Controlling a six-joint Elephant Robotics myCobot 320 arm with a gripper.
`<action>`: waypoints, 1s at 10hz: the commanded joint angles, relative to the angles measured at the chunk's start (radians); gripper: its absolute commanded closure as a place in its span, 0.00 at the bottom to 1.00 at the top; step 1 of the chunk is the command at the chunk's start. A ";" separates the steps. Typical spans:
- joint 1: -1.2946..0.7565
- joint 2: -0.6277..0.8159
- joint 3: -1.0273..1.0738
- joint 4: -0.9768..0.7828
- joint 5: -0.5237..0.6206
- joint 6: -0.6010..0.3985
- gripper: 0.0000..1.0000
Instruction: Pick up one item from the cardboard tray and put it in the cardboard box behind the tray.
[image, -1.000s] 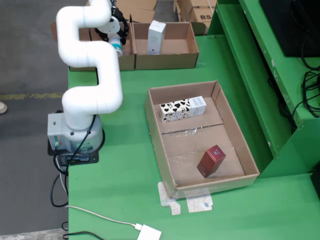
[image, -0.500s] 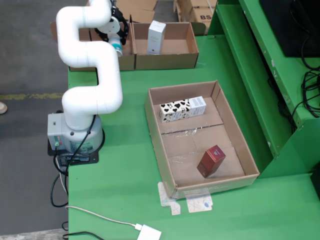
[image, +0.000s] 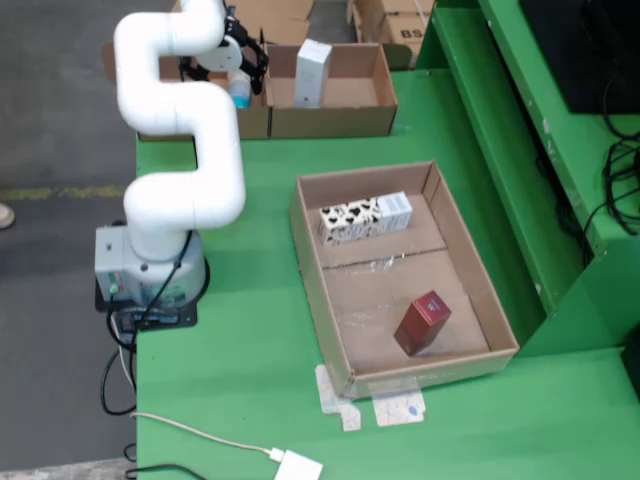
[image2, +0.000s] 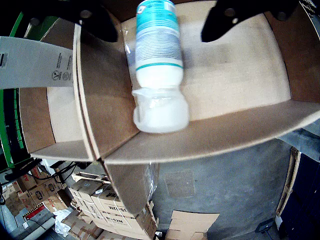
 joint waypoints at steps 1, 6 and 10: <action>-0.005 0.029 0.026 0.010 -0.008 -0.003 0.10; -0.005 0.029 0.026 0.010 -0.008 -0.003 0.00; -0.005 0.029 0.026 0.010 -0.008 -0.003 0.00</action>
